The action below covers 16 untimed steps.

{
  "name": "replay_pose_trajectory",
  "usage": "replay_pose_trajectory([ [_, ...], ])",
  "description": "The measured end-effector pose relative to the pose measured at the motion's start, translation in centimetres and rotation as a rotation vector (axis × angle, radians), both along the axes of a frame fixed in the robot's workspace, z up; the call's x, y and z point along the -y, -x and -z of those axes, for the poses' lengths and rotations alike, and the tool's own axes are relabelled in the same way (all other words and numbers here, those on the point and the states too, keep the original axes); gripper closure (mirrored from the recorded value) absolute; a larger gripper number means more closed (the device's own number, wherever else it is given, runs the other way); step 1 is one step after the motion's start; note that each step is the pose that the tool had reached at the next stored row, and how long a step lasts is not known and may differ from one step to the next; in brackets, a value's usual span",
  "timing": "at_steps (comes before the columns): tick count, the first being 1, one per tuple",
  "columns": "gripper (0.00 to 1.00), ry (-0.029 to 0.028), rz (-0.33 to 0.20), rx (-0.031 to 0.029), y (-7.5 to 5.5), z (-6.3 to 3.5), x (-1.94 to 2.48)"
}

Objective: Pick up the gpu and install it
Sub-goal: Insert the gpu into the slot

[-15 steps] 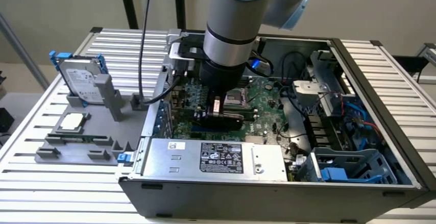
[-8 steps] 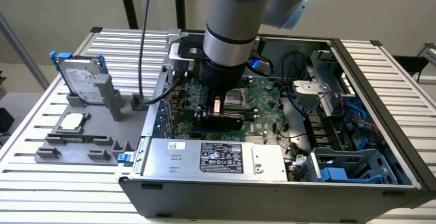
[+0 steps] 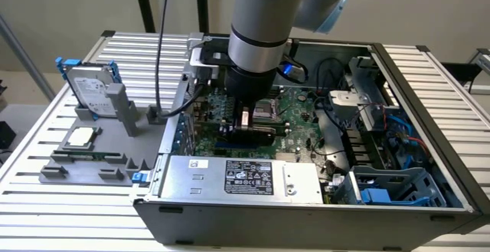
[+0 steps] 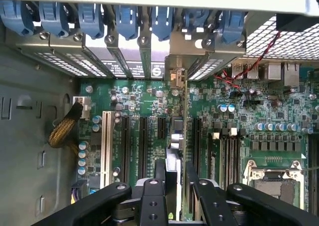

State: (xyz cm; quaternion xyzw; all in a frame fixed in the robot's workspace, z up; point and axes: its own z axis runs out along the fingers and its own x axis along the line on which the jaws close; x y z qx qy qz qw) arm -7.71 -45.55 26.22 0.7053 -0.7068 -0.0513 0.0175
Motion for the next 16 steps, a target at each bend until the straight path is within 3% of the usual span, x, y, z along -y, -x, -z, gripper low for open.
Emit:
replay_pose_trajectory([
  [16, 0.73, 0.0008, 0.002, -0.0009, 0.06, 0.33, -0.32],
])
